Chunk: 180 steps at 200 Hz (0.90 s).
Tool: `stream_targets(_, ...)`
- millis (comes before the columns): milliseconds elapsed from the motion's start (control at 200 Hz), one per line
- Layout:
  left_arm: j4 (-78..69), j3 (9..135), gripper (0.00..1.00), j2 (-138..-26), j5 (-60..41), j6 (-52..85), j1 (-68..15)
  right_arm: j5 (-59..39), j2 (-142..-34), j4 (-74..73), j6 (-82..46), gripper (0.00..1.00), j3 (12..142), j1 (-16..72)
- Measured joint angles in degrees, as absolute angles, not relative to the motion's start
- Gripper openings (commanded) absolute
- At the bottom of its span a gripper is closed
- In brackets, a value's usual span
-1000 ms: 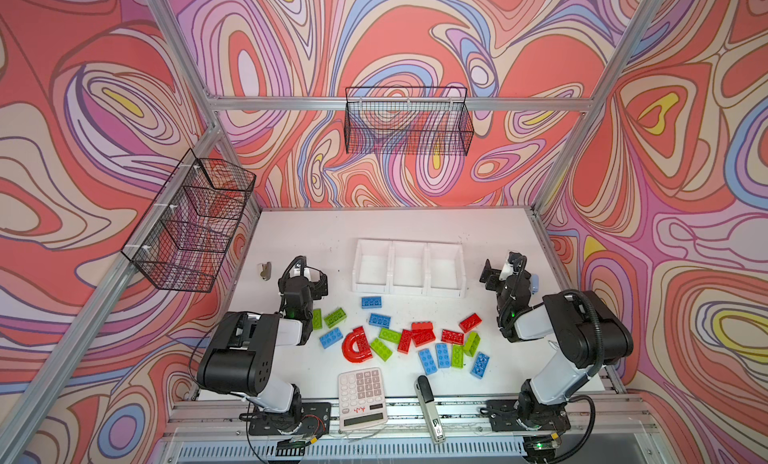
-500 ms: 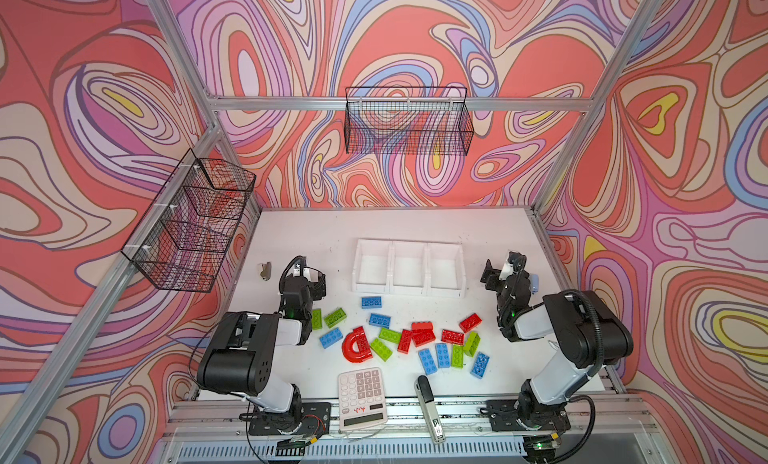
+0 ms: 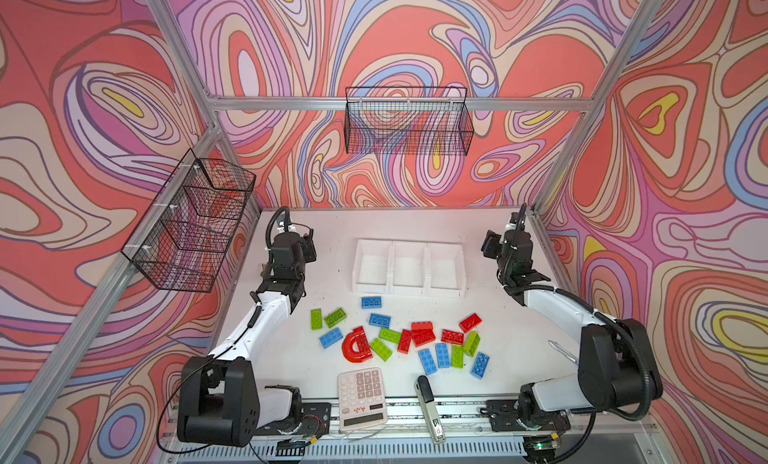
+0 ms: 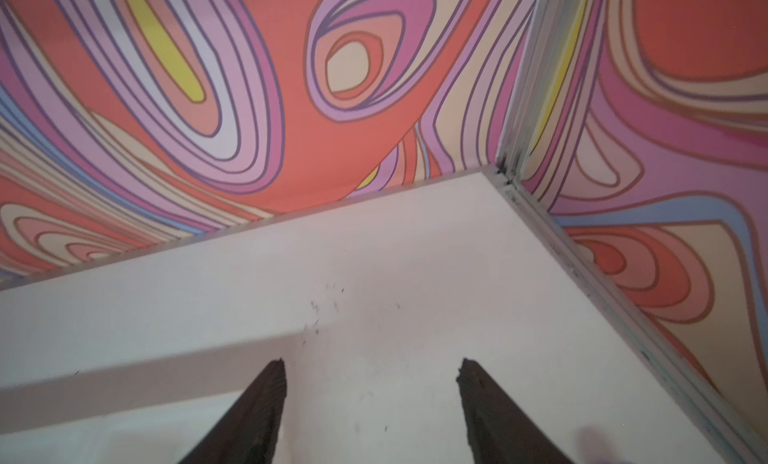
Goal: Sort the legos into containers by color
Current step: 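Raise both grippers from rest and move them toward the white bin, then close the right gripper on a red brick while the left gripper hovers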
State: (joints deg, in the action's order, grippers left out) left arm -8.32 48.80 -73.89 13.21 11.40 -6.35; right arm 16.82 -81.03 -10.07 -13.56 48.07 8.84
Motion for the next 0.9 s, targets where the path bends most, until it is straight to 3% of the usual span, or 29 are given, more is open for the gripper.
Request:
stream_targets(160,0.71,49.1,0.65,-75.05,8.97,14.59,-13.76,14.13,-73.58,8.16,-21.52,0.71,47.35,10.22)
stream_targets(451,8.05,51.96,0.69,-79.72,2.81,20.12,-15.03,11.07,-62.22,34.11,-37.26,0.7,46.15,13.69)
stream_targets(591,8.71,54.17,0.71,-83.85,1.21,21.98,-15.07,8.78,-62.13,39.83,-42.63,0.7,42.87,14.2)
stream_targets(901,8.8,58.67,0.64,-91.81,-3.64,25.52,-15.77,3.14,-63.29,41.3,-50.19,0.71,37.56,14.74)
